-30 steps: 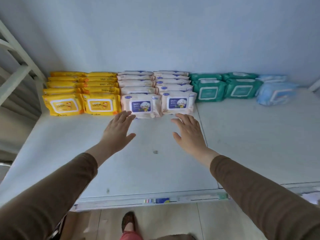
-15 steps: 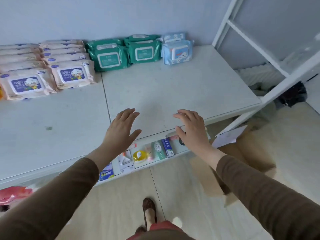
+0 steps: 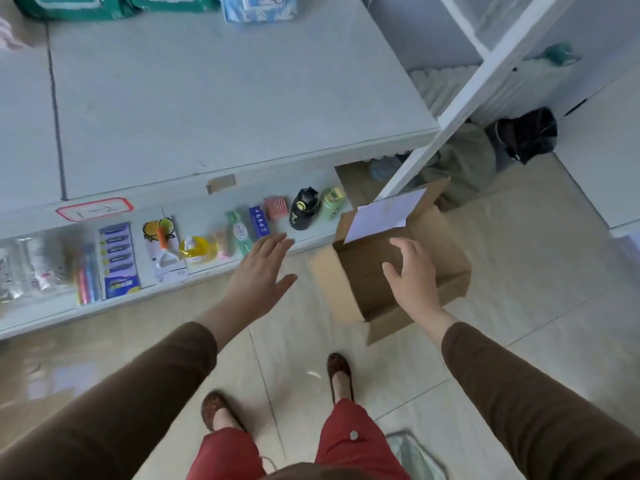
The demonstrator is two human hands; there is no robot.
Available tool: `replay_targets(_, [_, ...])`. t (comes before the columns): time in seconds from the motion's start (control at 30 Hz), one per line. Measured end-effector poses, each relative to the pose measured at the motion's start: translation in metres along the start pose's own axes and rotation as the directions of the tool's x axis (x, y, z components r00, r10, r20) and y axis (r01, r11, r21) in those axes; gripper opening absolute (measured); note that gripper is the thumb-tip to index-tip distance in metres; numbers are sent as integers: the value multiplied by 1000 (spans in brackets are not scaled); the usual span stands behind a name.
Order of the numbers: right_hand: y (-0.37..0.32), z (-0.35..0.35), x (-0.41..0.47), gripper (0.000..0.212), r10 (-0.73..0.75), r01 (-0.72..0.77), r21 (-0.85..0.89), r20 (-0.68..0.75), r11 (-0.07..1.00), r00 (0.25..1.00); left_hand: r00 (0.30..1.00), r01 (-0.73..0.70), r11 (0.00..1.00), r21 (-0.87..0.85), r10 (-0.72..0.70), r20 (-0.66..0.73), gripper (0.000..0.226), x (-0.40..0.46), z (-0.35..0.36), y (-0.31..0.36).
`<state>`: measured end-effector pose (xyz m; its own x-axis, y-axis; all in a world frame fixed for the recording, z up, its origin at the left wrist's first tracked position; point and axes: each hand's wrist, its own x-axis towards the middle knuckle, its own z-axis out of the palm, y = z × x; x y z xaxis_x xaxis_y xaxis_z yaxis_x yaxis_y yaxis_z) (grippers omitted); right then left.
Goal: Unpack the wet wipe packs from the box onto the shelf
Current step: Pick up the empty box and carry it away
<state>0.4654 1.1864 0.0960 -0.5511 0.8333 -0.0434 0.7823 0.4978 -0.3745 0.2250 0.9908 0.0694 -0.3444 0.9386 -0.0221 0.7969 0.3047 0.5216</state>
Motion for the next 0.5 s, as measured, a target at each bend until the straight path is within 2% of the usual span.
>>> replay_targets(0.2, [147, -2, 51, 57, 174, -187, 79, 153, 979, 973, 955, 275, 957, -91, -261, 144, 62, 28, 113, 74])
replay_targets(0.37, [282, 17, 116, 63, 282, -300, 32, 251, 954, 926, 796, 589, 789, -176, -527, 298, 65, 75, 222, 135])
replay_targets(0.5, [368, 45, 173, 66, 308, -319, -27, 346, 947, 886, 689, 720, 657, -222, -640, 341, 71, 116, 295, 147])
